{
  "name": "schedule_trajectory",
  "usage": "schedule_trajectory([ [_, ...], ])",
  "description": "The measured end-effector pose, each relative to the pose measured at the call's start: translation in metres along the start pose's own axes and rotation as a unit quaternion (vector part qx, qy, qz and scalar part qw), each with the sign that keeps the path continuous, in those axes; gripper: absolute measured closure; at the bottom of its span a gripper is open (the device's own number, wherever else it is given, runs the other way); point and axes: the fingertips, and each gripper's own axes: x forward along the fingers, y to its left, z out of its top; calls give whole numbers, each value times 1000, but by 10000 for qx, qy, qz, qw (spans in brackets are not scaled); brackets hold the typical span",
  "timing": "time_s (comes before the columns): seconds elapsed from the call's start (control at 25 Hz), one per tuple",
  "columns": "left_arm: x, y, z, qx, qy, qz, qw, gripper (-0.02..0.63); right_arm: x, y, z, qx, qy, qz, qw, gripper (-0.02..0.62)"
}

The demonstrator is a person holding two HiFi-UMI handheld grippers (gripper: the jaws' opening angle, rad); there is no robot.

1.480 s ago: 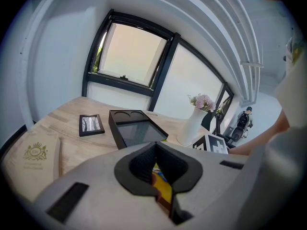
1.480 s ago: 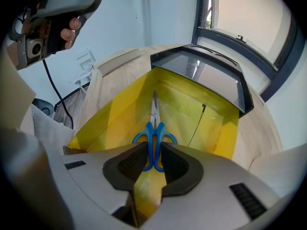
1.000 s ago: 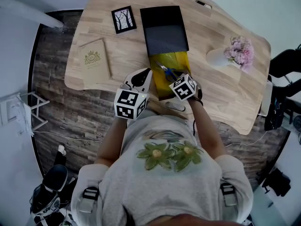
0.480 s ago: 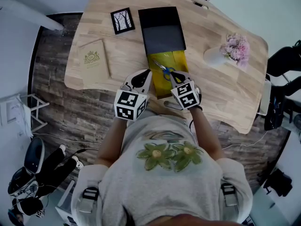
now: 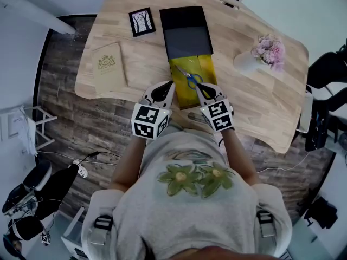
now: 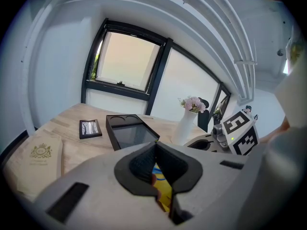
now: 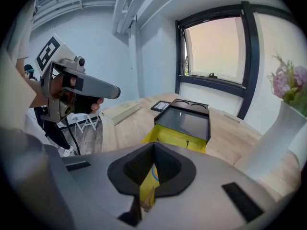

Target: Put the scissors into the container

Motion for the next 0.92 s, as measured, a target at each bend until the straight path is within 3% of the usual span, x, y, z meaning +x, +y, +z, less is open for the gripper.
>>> schedule_trajectory([
  [0.92, -7, -28, -6, 76, -12, -11, 10000, 598, -25, -1, -13, 108, -94, -235, 9996, 589],
])
